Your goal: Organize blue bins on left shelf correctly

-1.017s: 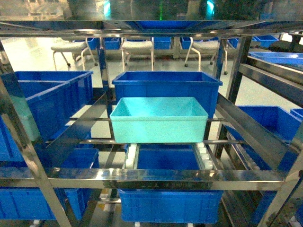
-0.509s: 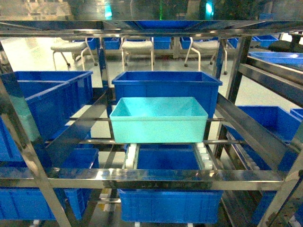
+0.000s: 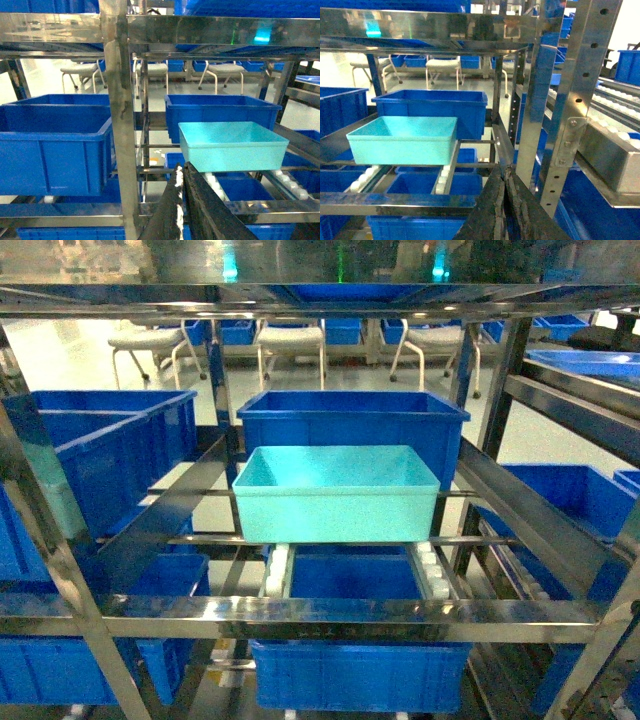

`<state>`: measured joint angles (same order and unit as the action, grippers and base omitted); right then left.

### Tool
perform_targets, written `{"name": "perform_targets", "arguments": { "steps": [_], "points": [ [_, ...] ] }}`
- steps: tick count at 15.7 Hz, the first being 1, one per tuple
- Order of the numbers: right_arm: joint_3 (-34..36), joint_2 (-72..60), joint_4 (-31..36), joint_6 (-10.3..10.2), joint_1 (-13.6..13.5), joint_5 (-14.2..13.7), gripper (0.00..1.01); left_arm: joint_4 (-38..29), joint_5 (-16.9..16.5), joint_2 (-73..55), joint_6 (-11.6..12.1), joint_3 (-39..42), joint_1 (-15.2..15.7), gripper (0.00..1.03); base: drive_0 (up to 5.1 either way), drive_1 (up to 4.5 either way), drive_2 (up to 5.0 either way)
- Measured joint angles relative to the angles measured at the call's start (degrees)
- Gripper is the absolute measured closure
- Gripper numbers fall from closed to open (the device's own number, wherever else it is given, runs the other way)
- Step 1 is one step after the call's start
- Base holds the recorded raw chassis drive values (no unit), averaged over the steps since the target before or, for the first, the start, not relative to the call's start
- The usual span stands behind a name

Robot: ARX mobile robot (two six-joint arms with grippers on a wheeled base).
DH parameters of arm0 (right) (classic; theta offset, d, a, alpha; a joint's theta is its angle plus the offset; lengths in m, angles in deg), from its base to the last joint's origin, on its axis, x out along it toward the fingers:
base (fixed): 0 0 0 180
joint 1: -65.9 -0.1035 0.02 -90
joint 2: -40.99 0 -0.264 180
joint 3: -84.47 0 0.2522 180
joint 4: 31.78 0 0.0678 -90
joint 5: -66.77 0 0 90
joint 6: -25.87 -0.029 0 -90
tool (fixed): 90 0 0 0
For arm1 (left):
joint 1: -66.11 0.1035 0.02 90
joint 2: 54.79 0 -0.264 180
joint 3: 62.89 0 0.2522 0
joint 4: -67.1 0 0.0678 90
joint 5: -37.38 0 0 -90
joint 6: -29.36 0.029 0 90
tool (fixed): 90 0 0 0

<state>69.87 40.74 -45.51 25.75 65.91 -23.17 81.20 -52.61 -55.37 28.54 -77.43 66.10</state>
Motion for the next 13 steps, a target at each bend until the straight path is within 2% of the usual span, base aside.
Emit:
{"name": "perform_targets", "arguments": {
  "steps": [2, 3, 9, 10, 13],
  "points": [
    [0.0, 0.0, -0.26, 0.0, 0.02, -0.02, 0.99, -0.07, 0.0, 0.0, 0.0, 0.0, 0.0, 1.01, 0.0, 0.0, 0.0],
    [0.0, 0.0, -0.28, 0.09, 0.0, -0.02, 0.97, -0.07, -0.02, 0.0, -0.02, 0.0, 0.0, 0.93, 0.0, 0.0, 0.0],
    [0.0, 0.0, -0.26, 0.09, 0.02, -0.02, 0.13, -0.09, 0.0, 0.0, 0.0, 0.0, 0.0, 0.11, 0.0, 0.0, 0.0],
    [0.0, 0.0, -0.26, 0.09, 0.02, -0.02, 0.04, -0.09, 0.0, 0.0, 0.02, 0.0, 0.0, 0.05, 0.0, 0.0, 0.0],
    [0.0, 0.0, -0.26, 0.09, 0.0, -0.02, 0.03, -0.09, 0.0, 0.0, 0.02, 0.0, 0.0, 0.05, 0.0, 0.0, 0.0]
  ]
}}
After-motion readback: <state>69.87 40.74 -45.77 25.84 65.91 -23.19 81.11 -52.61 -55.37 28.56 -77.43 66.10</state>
